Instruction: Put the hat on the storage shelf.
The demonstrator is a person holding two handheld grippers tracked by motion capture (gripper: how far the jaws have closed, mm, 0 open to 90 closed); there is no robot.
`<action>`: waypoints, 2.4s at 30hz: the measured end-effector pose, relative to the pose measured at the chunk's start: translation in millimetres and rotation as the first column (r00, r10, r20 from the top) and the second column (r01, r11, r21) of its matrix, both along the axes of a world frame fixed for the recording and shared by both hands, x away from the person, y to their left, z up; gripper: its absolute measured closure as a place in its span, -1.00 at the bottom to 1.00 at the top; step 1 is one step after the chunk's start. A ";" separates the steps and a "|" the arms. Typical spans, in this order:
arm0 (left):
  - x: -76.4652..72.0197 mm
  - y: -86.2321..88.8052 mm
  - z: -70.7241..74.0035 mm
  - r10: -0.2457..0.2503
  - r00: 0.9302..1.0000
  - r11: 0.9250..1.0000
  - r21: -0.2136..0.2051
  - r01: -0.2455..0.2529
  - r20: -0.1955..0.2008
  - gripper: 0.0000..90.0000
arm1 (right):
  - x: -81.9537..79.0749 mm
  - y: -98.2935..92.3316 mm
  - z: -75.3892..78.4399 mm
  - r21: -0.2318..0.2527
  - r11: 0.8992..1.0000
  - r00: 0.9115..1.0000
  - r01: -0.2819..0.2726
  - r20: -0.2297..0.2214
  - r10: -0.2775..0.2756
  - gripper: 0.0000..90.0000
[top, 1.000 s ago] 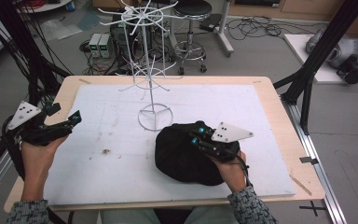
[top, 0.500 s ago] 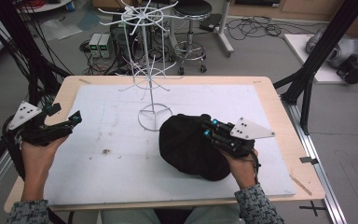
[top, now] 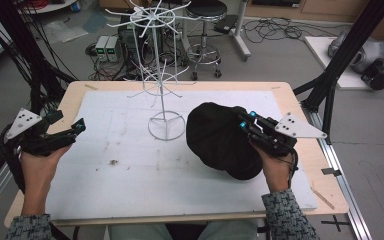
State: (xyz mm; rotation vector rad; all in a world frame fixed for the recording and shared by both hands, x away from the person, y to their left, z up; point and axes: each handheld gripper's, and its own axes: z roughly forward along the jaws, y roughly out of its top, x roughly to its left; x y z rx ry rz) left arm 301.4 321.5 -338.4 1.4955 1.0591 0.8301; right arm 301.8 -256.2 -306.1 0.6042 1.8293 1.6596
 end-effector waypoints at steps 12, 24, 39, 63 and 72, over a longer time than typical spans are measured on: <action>-0.9 2.0 1.0 0.002 1.000 1.000 -0.008 -0.002 0.005 -0.56 | 5.2 -15.4 22.7 0.063 0.997 0.998 0.052 0.039 -0.054 0.75; -1.8 3.1 1.7 0.003 1.000 1.000 -0.008 -0.003 0.007 -0.56 | 22.8 -25.4 56.5 0.038 0.997 0.994 0.074 0.075 -0.077 0.75; -31.8 2.1 -1.5 -0.003 1.000 1.000 0.024 0.003 0.006 -0.56 | 59.6 -39.2 92.2 0.074 0.997 0.994 0.021 0.104 -0.029 0.75; -72.7 9.7 -2.3 0.010 1.000 0.999 0.037 -0.011 0.012 -0.56 | 109.4 -46.6 140.1 0.141 0.989 0.989 -0.053 0.148 0.032 0.75; -79.0 16.1 -0.8 0.032 0.999 0.999 0.033 -0.032 0.018 -0.56 | 115.6 -42.2 160.4 0.174 0.983 0.985 -0.061 0.172 0.031 0.75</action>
